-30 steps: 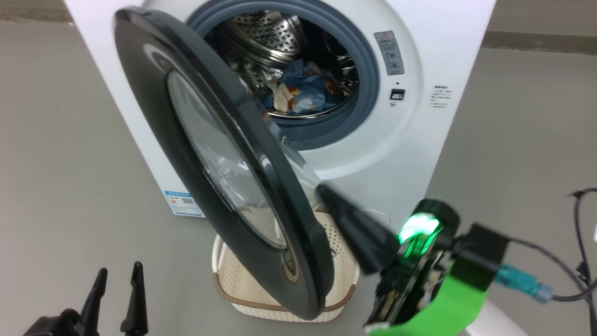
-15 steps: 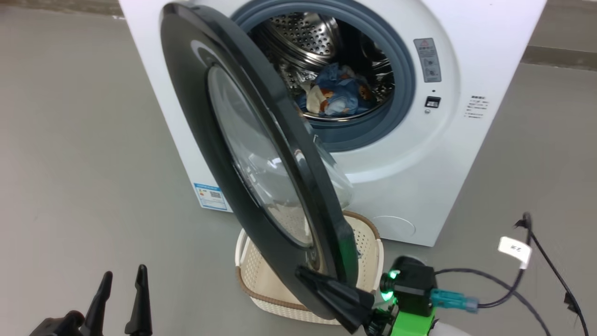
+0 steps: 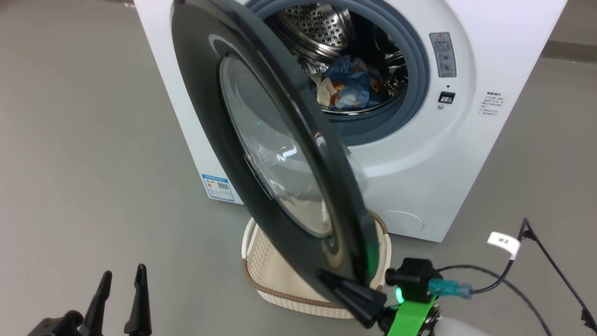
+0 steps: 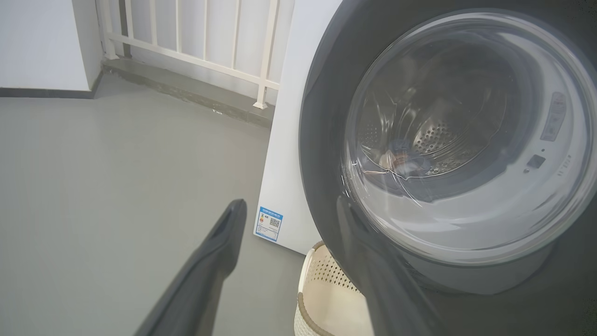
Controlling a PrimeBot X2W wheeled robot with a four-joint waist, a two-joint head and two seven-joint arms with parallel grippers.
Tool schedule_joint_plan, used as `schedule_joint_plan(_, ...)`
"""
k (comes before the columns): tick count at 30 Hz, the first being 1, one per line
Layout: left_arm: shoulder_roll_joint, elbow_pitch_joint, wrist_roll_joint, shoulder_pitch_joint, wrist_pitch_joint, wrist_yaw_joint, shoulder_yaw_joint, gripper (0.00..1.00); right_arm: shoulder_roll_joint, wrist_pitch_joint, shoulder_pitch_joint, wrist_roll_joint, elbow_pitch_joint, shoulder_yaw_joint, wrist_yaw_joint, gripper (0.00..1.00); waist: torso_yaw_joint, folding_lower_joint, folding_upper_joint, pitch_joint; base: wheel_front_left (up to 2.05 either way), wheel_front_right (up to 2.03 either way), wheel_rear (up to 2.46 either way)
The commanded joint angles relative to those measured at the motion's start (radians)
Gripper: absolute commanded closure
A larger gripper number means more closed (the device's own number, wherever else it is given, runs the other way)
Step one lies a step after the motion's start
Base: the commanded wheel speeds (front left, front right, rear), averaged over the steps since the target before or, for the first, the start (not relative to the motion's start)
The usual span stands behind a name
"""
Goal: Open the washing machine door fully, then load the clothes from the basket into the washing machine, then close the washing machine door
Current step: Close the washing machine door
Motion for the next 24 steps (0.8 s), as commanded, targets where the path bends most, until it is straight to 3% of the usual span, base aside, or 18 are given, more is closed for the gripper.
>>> schedule_joint_plan(1,0.014,-0.029,-0.008,-0.039,-0.006,-0.003,0.035,0.00,-0.009,-0.005,-0.033,0.006,0.000,-0.031,0.001,1.00,-0.001,0.0000,0.0000,0.016,0.00,0.00,0.00)
schedule_joint_plan(14,0.045,-0.048,-0.031,-0.106,-0.006,-0.003,0.026,0.00,-0.009,-0.005,-0.096,-0.101,0.067,-0.362,0.001,1.00,-0.021,0.0000,0.0000,0.177,0.00,0.00,0.00)
schedule_joint_plan(24,0.075,-0.063,-0.048,-0.180,-0.006,-0.003,0.013,0.00,0.012,-0.005,-0.210,-0.185,0.117,-0.539,0.001,1.00,-0.026,0.0000,0.0000,0.300,0.00,0.00,0.00)
